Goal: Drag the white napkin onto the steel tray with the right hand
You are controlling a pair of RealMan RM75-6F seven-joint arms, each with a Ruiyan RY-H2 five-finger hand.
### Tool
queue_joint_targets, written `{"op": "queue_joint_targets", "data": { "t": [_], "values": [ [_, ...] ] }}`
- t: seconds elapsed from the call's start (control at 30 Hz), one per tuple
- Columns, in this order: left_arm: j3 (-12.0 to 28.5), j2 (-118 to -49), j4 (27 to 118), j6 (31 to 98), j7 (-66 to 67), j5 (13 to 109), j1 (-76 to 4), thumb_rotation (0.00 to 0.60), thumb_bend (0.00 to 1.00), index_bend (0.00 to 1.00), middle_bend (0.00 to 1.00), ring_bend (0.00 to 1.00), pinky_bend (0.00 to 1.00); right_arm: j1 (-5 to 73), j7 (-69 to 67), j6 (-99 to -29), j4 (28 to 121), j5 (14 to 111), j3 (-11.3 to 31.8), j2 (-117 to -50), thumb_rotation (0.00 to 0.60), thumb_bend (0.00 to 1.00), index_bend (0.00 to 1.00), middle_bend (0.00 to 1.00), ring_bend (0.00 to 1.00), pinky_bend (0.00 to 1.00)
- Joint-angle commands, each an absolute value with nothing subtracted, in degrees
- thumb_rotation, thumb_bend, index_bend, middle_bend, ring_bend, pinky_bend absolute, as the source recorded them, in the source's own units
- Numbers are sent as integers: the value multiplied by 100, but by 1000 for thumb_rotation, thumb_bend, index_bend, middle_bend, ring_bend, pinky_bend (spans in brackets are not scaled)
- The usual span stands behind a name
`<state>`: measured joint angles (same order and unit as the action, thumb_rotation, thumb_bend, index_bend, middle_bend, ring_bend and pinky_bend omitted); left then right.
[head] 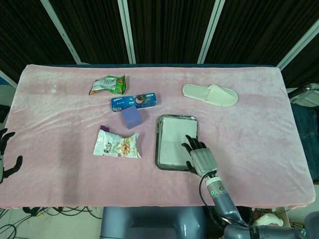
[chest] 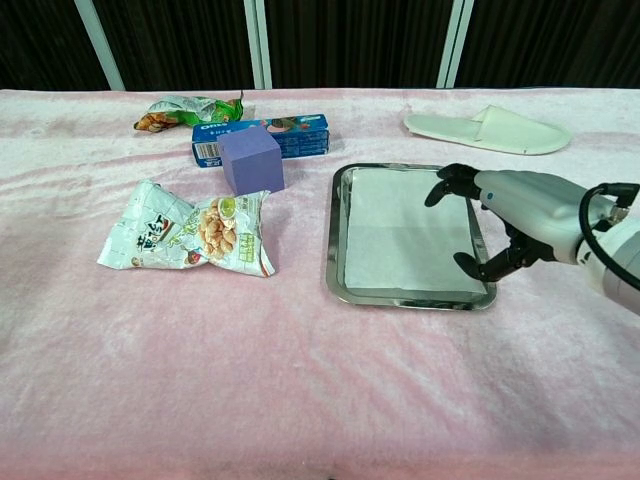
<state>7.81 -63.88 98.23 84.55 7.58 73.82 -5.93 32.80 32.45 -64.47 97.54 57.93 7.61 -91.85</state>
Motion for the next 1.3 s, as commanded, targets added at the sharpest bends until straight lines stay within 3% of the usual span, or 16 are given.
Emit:
{"op": "queue_joint_targets", "data": {
  "t": [0.03, 0.43, 0.8, 1.3],
  "values": [
    [786, -6386, 9824, 8453, 754, 7374, -593, 600, 373, 179, 80, 1, 6, 3465, 2656, -6017, 9307, 6084, 918, -9045, 600, 355, 220, 45, 101, 186],
    [819, -6400, 9782, 8370, 765, 7288, -638, 600, 375, 179, 80, 2, 6, 3834, 2086, -5454, 8455, 6421, 972, -9272, 600, 333, 220, 52, 105, 186],
    [809, -6381, 9797, 8368, 746, 7297, -633, 600, 375, 179, 80, 2, 7, 4156, 2403, -5354, 8155, 6183, 1116, -9699, 600, 328, 220, 60, 106, 186],
    [792, -6393, 9805, 8344, 795, 7299, -650, 600, 375, 179, 80, 1, 7, 4398, 2485, -4937, 7664, 5721, 1099, -9791, 600, 337, 226, 65, 107, 186]
  ]
}}
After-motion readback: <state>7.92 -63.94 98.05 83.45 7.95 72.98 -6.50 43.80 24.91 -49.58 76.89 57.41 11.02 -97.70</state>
